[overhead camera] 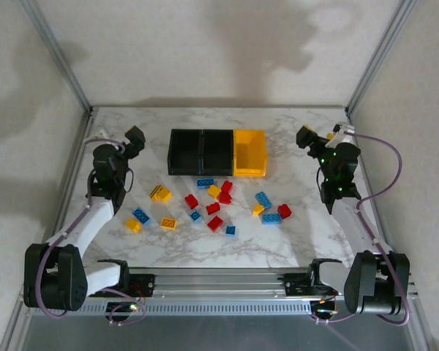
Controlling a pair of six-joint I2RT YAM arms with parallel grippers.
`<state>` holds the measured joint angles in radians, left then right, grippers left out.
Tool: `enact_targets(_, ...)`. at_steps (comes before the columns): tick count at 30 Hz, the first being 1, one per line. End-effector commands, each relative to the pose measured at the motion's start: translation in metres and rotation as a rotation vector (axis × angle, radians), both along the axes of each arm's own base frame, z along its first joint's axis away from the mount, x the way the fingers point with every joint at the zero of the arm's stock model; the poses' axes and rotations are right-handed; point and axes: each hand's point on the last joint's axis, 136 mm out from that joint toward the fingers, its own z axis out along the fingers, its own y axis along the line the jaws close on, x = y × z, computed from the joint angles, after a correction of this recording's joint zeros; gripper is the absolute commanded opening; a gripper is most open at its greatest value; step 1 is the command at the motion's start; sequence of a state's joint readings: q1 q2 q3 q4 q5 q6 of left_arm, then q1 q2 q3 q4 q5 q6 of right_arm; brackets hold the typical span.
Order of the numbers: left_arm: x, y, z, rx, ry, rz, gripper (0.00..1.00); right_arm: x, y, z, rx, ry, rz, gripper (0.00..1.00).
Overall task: Sort the legos into containers by color
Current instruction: Pick up the lego from the middle-right of the table.
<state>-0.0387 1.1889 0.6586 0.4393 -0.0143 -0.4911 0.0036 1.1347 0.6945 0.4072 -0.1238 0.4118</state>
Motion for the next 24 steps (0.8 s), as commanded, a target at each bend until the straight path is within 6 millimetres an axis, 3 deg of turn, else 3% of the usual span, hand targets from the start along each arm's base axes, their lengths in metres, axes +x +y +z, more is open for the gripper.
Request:
enact_targets(1, -0.022, -0.051, -0.038, -0.149, 0.159, -0.204, 1.0, -0.026, 0.034, -0.027, 0.176, 0.172, 0.176, 0.99)
enact_targets(4, -0.041, -0.085, -0.041, -0.119, 0.202, -0.306, 1.0, -0.036, 0.046, -0.031, 0.193, 0.247, 0.242, 0.96)
enact_targets(6, -0.054, -0.101, -0.044, -0.112, 0.233, -0.344, 1.0, -0.041, 0.045, -0.041, 0.191, 0.321, 0.23, 0.79)
enact_targets(7, -0.061, -0.108, -0.047, -0.12, 0.246, -0.363, 1.0, -0.045, 0.042, -0.048, 0.193, 0.359, 0.21, 0.77)
enact_targets(10, -0.084, -0.133, -0.056, -0.14, 0.275, -0.439, 1.0, -0.063, 0.028, -0.072, 0.105, 0.504, 0.087, 0.77)
enact_targets(14, -0.106, -0.152, -0.067, -0.169, 0.298, -0.472, 1.0, -0.093, 0.014, -0.082, 0.035, 0.534, -0.024, 0.73)
enact_targets(18, -0.119, -0.178, -0.07, -0.185, 0.303, -0.529, 1.0, -0.115, 0.017, -0.117, 0.033, 0.743, -0.041, 0.66)
enact_targets(24, -0.134, -0.212, -0.08, -0.137, 0.368, -0.599, 1.0, -0.142, 0.019, -0.166, 0.022, 0.944, -0.116, 0.66)
